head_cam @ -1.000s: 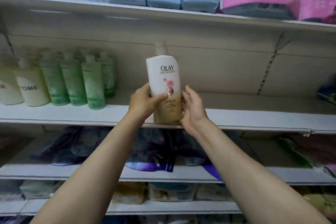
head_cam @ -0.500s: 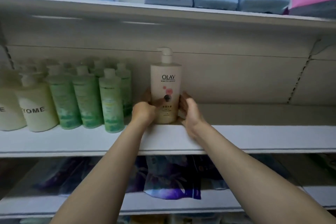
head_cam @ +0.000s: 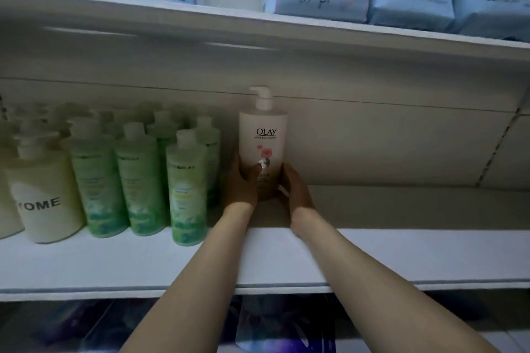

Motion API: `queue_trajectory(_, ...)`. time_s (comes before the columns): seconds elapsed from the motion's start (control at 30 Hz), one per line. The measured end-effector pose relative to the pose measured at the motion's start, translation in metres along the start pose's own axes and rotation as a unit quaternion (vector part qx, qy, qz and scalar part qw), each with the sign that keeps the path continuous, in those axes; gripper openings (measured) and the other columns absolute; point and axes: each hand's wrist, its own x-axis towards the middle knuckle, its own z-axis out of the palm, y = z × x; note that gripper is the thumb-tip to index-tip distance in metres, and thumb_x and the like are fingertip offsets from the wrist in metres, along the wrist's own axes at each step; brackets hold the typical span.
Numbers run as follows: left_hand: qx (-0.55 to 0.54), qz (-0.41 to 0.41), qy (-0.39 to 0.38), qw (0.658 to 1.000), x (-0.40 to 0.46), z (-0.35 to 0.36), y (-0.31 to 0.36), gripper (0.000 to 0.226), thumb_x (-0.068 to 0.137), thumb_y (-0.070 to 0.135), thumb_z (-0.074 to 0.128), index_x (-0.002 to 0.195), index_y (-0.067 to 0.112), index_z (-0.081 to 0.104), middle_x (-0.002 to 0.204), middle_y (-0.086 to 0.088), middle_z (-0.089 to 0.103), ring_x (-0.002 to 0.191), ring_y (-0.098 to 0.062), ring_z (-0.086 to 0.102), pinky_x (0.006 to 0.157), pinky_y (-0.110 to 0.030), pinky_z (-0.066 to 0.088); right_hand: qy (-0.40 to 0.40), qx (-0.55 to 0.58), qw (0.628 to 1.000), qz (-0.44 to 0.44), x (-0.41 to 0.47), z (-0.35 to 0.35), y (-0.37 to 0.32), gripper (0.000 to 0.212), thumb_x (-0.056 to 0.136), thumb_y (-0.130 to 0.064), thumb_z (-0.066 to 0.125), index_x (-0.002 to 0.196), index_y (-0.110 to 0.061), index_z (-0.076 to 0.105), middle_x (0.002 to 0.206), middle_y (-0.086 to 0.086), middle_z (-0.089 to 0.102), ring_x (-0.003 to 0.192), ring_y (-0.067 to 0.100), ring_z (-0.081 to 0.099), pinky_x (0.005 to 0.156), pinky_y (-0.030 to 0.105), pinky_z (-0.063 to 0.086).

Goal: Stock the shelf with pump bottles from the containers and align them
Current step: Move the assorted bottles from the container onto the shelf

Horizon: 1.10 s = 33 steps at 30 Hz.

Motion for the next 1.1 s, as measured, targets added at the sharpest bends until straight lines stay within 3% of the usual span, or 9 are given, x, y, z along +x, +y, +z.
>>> queue_trajectory(0.13, 0.088, -0.020, 0.025, 0.996, -0.007, 0.003, -0.003, 0.066, 0.098, 0.045, 0.051, 0.156, 0.031, 0.023, 0.154, -0.007, 0.041, 0.137, -0.030, 0.043, 0.111, -0.044, 0.038, 0.033, 0.029, 0.999, -0.015, 0.010, -0.005, 0.005, 0.020, 0.099, -0.027, 0.056, 0.112, -0.019, 0.068, 0.119, 0.011, 0.070, 0.112, 0.021, 0.065, 0.099, 0.045, 0.052)
queue_trajectory(0.23, 0.147, -0.025, 0.029, 0.988, -0.021, 0.007, -0.003, 0.067, 0.099, 0.049, 0.043, 0.158, 0.034, 0.012, 0.153, -0.013, 0.039, 0.138, -0.033, 0.040, 0.111, -0.039, 0.035, 0.043, 0.025, 0.999, -0.022, 0.010, -0.006, 0.007, 0.024, 0.098, -0.025, 0.055, 0.117, -0.015, 0.066, 0.122, 0.015, 0.069, 0.113, 0.024, 0.065, 0.099, 0.047, 0.052)
queue_trajectory(0.33, 0.138, -0.038, 0.019, 0.990, -0.024, 0.011, 0.000, 0.069, 0.100, 0.053, 0.039, 0.158, 0.034, 0.006, 0.154, -0.014, 0.038, 0.140, -0.033, 0.037, 0.111, -0.038, 0.032, 0.037, 0.021, 0.999, -0.025, 0.008, -0.004, 0.007, 0.031, 0.099, -0.023, 0.054, 0.123, -0.007, 0.064, 0.124, 0.017, 0.067, 0.117, 0.027, 0.063, 0.101, 0.049, 0.051)
queue_trajectory(0.67, 0.084, -0.076, 0.034, 0.993, 0.004, 0.011, -0.007, 0.068, 0.099, 0.062, 0.026, 0.157, 0.034, 0.004, 0.161, -0.010, 0.025, 0.146, -0.034, 0.027, 0.119, -0.048, 0.022, -0.062, -0.076, 0.995, 0.018, 0.008, 0.003, 0.001, 0.043, 0.104, -0.040, 0.041, 0.136, -0.019, 0.059, 0.134, 0.000, 0.063, 0.123, 0.013, 0.056, 0.106, 0.040, 0.040)
queue_trajectory(0.87, 0.093, -0.082, 0.020, 0.992, 0.010, 0.012, -0.012, 0.070, 0.097, 0.067, 0.022, 0.157, 0.036, 0.004, 0.164, -0.005, 0.019, 0.148, -0.033, 0.022, 0.120, -0.049, 0.017, -0.078, -0.101, 0.991, 0.025, 0.013, 0.005, 0.000, 0.045, 0.105, -0.042, 0.039, 0.139, -0.019, 0.055, 0.135, -0.003, 0.060, 0.123, 0.010, 0.054, 0.104, 0.039, 0.042)
queue_trajectory(1.0, 0.087, -0.096, 0.002, 0.992, 0.013, 0.012, -0.015, 0.067, 0.098, 0.065, 0.022, 0.156, 0.039, 0.002, 0.165, -0.002, 0.013, 0.149, -0.034, 0.020, 0.119, -0.049, 0.016, -0.081, -0.112, 0.990, 0.021, 0.015, 0.008, 0.002, 0.043, 0.105, -0.042, 0.039, 0.139, -0.021, 0.054, 0.131, -0.005, 0.060, 0.119, 0.009, 0.054, 0.093, 0.035, 0.044)
queue_trajectory(1.1, 0.082, -0.107, -0.002, 0.991, 0.015, 0.011, -0.017, 0.066, 0.098, 0.064, 0.023, 0.156, 0.039, 0.003, 0.165, -0.001, 0.013, 0.149, -0.034, 0.019, 0.119, -0.049, 0.014, -0.084, -0.124, 0.988, 0.018, 0.015, 0.009, 0.004, 0.044, 0.105, -0.044, 0.039, 0.141, -0.023, 0.052, 0.130, -0.007, 0.059, 0.121, 0.010, 0.053, 0.100, 0.036, 0.043)
